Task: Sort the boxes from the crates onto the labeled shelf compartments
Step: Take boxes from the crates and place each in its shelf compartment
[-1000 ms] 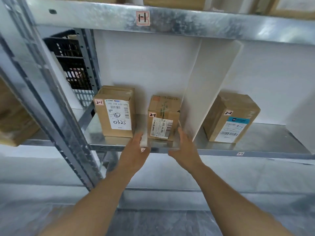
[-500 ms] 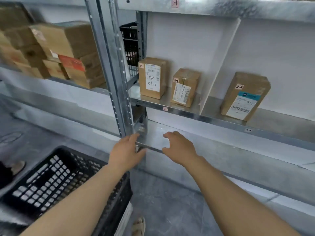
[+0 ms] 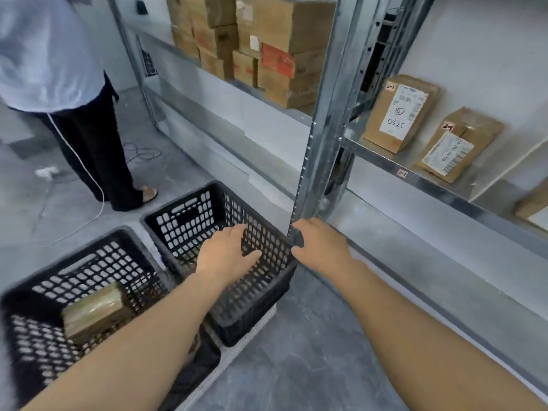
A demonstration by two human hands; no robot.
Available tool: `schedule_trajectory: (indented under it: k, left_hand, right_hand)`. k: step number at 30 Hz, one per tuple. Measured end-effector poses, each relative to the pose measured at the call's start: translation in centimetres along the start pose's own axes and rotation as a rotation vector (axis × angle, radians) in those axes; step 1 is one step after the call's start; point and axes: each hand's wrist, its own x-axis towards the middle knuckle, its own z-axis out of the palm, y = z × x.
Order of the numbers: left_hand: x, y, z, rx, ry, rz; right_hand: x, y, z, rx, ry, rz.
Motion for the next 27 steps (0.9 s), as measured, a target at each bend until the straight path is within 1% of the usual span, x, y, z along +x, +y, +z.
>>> schedule_trajectory:
  k: [5,10,16,21,27]
  left_hand:
    - [-3.4,-8.0,-1.5,-0.010,-0.016,-0.142]
    - [-7.7,-17.5,-3.2,-0.023,0.004,-0.314]
    - [-12.1,-27.0,-4.2,-0.052,-0.026,-0.479]
    - [-14.0,-32.7,-3.9,-0.107,-0.066,-0.619]
    - [-13.6,-37.1,-0.6,-0.198,-0.093,-0.747]
  right_hand:
    - [1.3,-7.3,2.7,-0.047,-0.092,-0.087]
    - [2.5,-16.6,6.2,-0.101,-0.166,-0.200]
    - [3.8,-25.7,10.6,-0.132,-0.231,-0.295]
    - [5.2,-30.6,14.4,-0.125,-0.320,-0.329]
    - [8.9,-33.2,19.8,-0.173,-0.446,-0.385]
